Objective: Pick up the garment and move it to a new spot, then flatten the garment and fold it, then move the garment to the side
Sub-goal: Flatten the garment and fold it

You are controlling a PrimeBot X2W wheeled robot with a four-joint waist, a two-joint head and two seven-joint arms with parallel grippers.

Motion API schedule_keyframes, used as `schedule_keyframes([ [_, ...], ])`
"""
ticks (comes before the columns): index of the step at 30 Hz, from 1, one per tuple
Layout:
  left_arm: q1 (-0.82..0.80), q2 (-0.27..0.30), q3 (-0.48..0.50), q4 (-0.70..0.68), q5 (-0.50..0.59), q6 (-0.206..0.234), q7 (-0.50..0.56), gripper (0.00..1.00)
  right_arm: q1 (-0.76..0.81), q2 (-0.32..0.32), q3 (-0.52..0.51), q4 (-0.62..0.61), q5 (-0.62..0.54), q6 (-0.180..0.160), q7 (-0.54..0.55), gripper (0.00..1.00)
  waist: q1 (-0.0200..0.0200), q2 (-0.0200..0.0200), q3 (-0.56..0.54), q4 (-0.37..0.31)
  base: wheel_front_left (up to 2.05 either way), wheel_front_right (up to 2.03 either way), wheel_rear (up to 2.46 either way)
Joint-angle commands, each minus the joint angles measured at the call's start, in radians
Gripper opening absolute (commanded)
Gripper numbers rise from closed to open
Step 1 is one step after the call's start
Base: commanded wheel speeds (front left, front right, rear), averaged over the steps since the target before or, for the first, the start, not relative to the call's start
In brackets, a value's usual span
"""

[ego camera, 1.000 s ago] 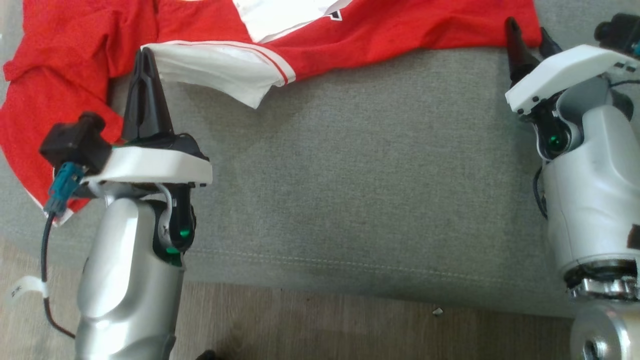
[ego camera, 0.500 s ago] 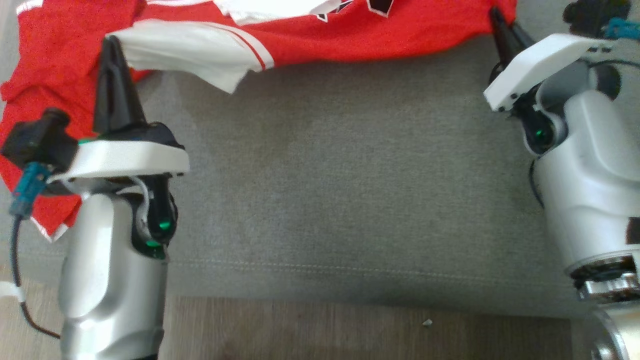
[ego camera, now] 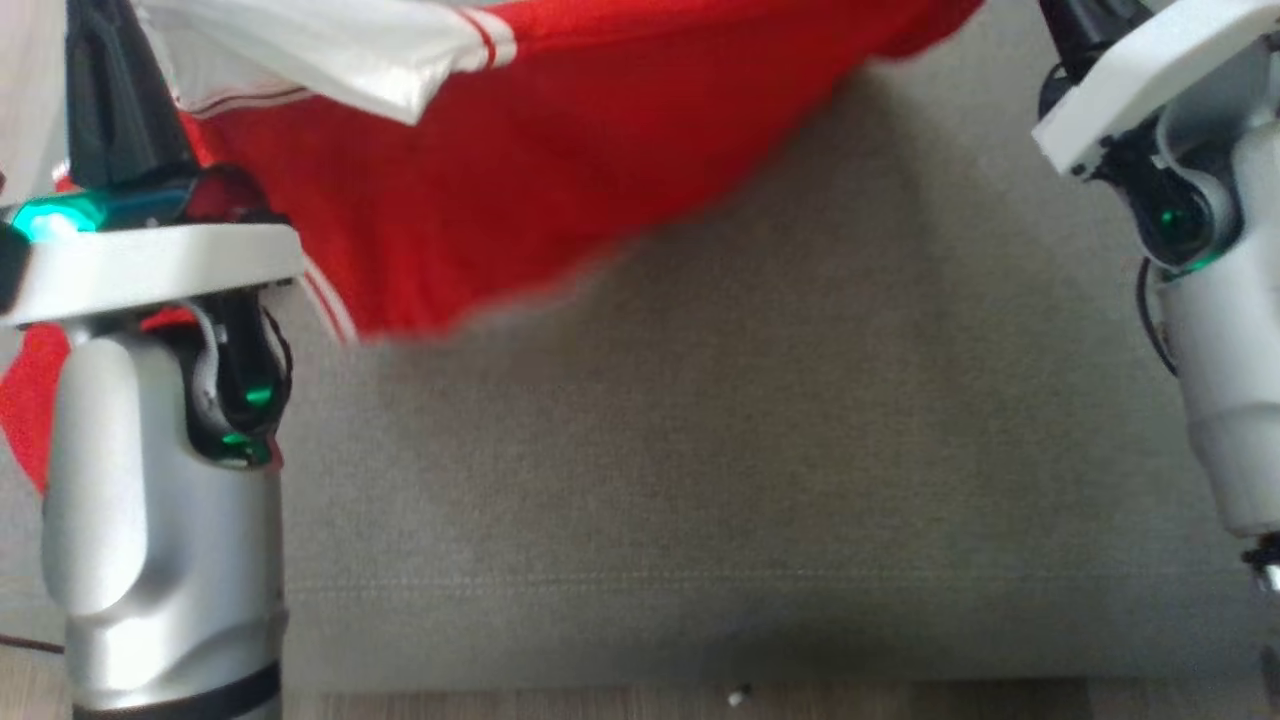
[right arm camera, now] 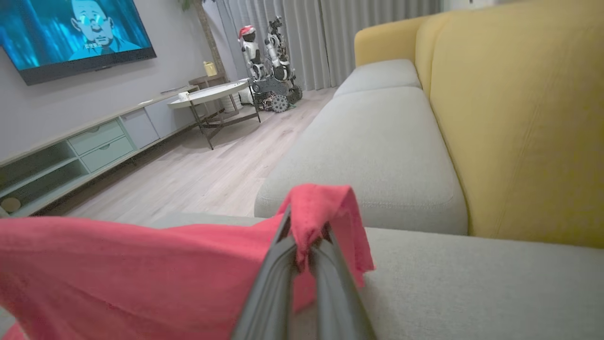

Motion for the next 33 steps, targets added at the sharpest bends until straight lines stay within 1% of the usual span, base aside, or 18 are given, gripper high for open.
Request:
schedule_keyframes([
  [1, -0.045, 0.037, 0.034, -0.044, 0.004, -0.009, 0.0, 0.0, 0.003, -0.01, 0.012, -0.05, 0.015, 0.006, 0.016, 0.0, 0.0, 0.0, -0.065, -0.022, 0.0, 0.0, 0.0],
  [4, -0.055, 0.057, 0.036, -0.07, 0.001, -0.014, 0.031, 0.0, 0.008, -0.047, 0.018, -0.097, 0.058, 0.006, 0.091, 0.0, 0.0, 0.0, -0.122, -0.036, 0.0, 0.0, 0.0],
  [9, -0.057, 0.095, 0.05, -0.14, -0.011, -0.01, 0.116, 0.0, 0.006, -0.124, 0.011, -0.182, 0.145, 0.006, 0.284, 0.0, 0.0, 0.0, -0.196, -0.065, 0.0, 0.0, 0.0],
  [15, -0.052, 0.14, 0.068, -0.252, -0.033, 0.002, 0.257, 0.0, 0.012, -0.2, -0.052, -0.324, 0.228, 0.006, 0.543, 0.0, 0.0, 0.0, -0.213, -0.094, 0.0, 0.0, 0.0],
  [19, -0.064, 0.184, 0.069, -0.289, -0.035, -0.002, 0.353, 0.0, 0.025, -0.216, -0.128, -0.404, 0.237, 0.006, 0.696, 0.0, 0.0, 0.0, -0.197, -0.11, 0.0, 0.0, 0.0],
  [21, -0.088, 0.199, 0.065, -0.283, -0.047, -0.007, 0.402, 0.0, 0.022, -0.194, -0.181, -0.425, 0.236, 0.006, 0.753, 0.0, 0.0, 0.0, -0.176, -0.117, 0.0, 0.0, 0.0],
  [23, -0.133, 0.211, 0.055, -0.257, -0.059, -0.013, 0.45, 0.0, 0.003, -0.155, -0.243, -0.426, 0.227, 0.006, 0.801, 0.0, 0.0, 0.0, -0.14, -0.119, 0.0, 0.0, 0.0],
  [24, -0.133, 0.211, 0.055, -0.257, -0.059, -0.013, 0.45, 0.0, 0.003, -0.155, -0.243, -0.426, 0.227, 0.006, 0.801, 0.0, 0.0, 0.0, -0.14, -0.119, 0.0, 0.0, 0.0],
  [26, -0.198, 0.212, 0.041, -0.208, -0.079, -0.016, 0.497, 0.0, -0.036, -0.096, -0.31, -0.408, 0.212, 0.006, 0.84, 0.0, 0.0, 0.0, -0.088, -0.119, 0.0, 0.0, 0.0],
  [28, -0.282, 0.202, 0.027, -0.142, -0.102, -0.015, 0.541, 0.0, -0.098, -0.034, -0.367, -0.382, 0.173, 0.006, 0.861, 0.0, 0.0, 0.0, -0.019, -0.119, 0.0, 0.0, 0.0],
  [31, -0.454, 0.205, 0.003, -0.027, -0.096, -0.015, 0.567, 0.0, -0.238, 0.056, -0.436, -0.332, 0.073, 0.006, 0.834, 0.0, 0.0, 0.0, 0.115, -0.119, 0.0, 0.0, 0.0],
  [33, -0.593, 0.202, -0.01, 0.061, -0.082, -0.012, 0.556, 0.0, -0.358, 0.11, -0.474, -0.287, -0.007, 0.006, 0.764, 0.0, 0.0, 0.0, 0.209, -0.116, 0.0, 0.0, 0.0],
])
